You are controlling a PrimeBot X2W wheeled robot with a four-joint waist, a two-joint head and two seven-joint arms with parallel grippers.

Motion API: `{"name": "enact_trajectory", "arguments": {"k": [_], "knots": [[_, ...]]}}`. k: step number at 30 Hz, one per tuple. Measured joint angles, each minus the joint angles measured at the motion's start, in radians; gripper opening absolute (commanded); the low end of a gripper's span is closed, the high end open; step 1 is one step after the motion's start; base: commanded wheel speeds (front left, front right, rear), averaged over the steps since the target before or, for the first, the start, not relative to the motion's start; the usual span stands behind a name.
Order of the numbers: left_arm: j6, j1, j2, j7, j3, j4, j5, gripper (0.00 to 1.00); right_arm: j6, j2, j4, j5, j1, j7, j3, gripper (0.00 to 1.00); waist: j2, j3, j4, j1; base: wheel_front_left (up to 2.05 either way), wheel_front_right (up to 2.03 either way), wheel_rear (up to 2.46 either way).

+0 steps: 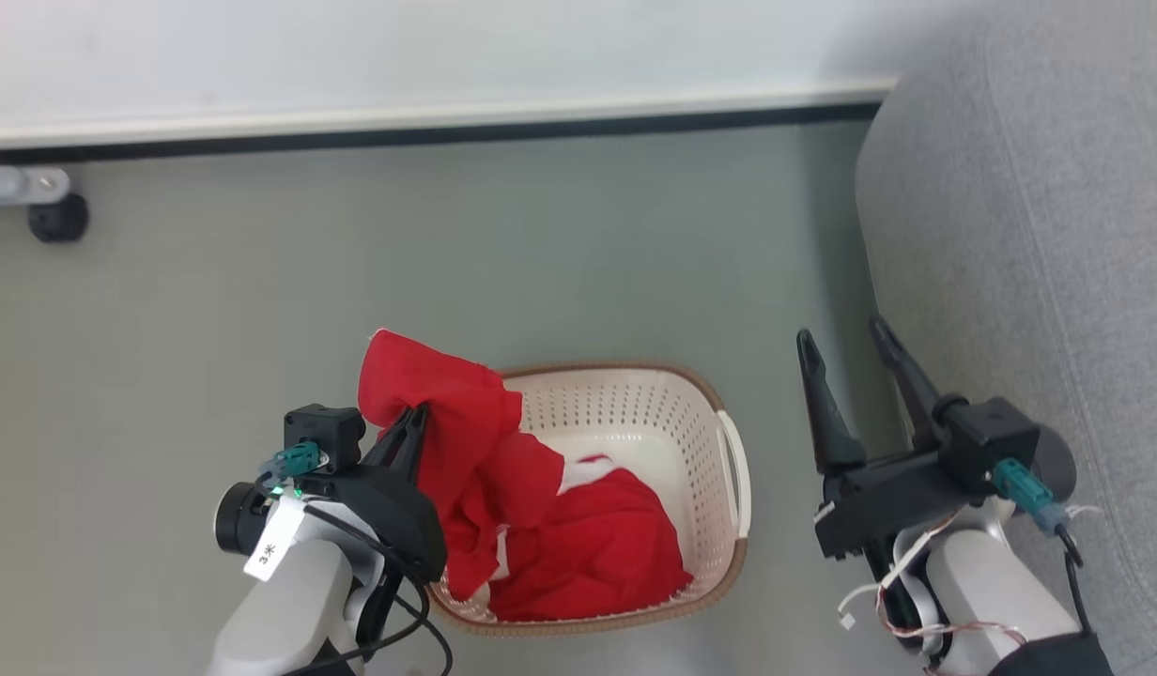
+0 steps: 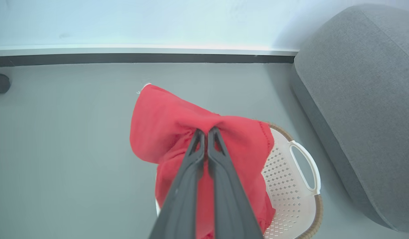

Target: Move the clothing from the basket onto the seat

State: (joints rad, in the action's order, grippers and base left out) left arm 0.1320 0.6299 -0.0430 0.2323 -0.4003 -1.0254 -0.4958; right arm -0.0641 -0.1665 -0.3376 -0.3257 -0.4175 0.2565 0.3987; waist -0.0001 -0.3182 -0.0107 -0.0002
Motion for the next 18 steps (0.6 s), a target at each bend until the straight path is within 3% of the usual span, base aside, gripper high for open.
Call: {"name": "enact_trajectory", "arguments": {"k": [18], "knots": [[0.000,-0.116,-0.022,0.017,0.035,0.262,-0.003,0.00,0.011,-0.002,-0.008,-0.026,0.143,0.000,0.009,1.00,-0.0001,0.187,-0.032,0.0000,0.00,0.00,0.00]]}}
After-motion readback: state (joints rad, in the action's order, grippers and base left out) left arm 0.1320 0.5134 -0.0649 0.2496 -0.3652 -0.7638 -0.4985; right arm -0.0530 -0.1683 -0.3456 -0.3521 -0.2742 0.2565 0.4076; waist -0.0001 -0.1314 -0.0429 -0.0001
